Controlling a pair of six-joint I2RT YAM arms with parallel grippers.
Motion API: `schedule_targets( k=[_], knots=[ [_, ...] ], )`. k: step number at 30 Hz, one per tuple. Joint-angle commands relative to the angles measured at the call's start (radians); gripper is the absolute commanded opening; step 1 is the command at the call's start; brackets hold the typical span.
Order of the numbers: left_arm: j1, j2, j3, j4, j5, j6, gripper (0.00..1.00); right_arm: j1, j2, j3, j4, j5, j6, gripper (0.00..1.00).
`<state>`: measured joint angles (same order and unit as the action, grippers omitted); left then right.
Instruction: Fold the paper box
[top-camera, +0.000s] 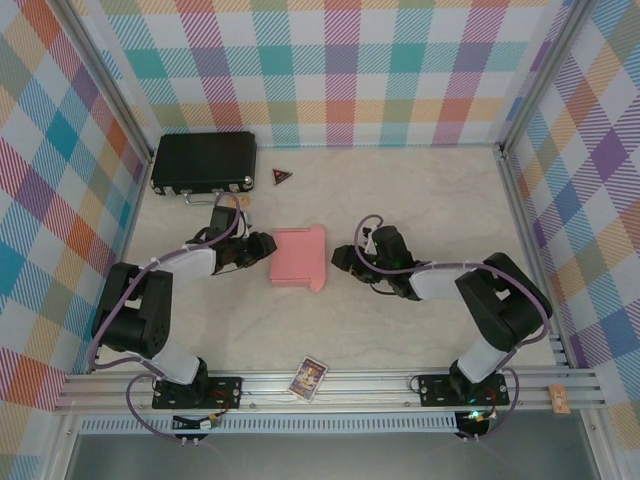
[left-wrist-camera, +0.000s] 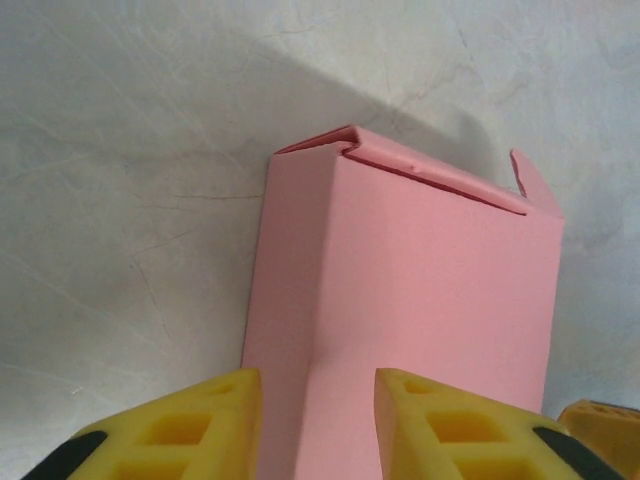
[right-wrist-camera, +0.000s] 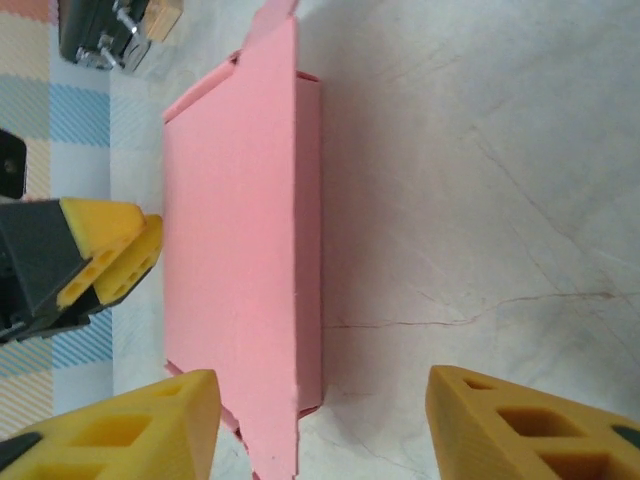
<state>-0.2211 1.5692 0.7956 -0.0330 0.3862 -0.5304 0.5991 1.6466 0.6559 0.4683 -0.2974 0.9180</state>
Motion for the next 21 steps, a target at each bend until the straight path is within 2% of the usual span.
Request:
schedule_targets(
  k=[1,4,9,15,18,21],
  knots=[
    [-0.005,-0.028,0.018,-0.027,-0.003,0.039,0.41,-0.002,0.058,0.106,-0.073,-0.110,-0.108,0.60],
    [-0.004,-0.006,0.017,-0.026,-0.003,0.047,0.42,-0.002,0.127,0.162,-0.055,-0.120,-0.108,0.61],
    [-0.004,0.031,-0.002,-0.001,0.004,0.052,0.45,-0.001,0.181,0.241,-0.145,-0.059,-0.120,0.61],
    [-0.005,0.092,-0.002,0.046,0.061,0.051,0.45,0.001,0.293,0.331,-0.136,-0.158,-0.119,0.61],
    [-0.005,0.110,-0.001,0.052,0.067,0.053,0.40,0.001,0.329,0.350,-0.099,-0.195,-0.105,0.60],
    [-0.005,0.125,-0.007,0.062,0.073,0.047,0.26,0.002,0.352,0.365,-0.051,-0.243,-0.087,0.58]
  ],
)
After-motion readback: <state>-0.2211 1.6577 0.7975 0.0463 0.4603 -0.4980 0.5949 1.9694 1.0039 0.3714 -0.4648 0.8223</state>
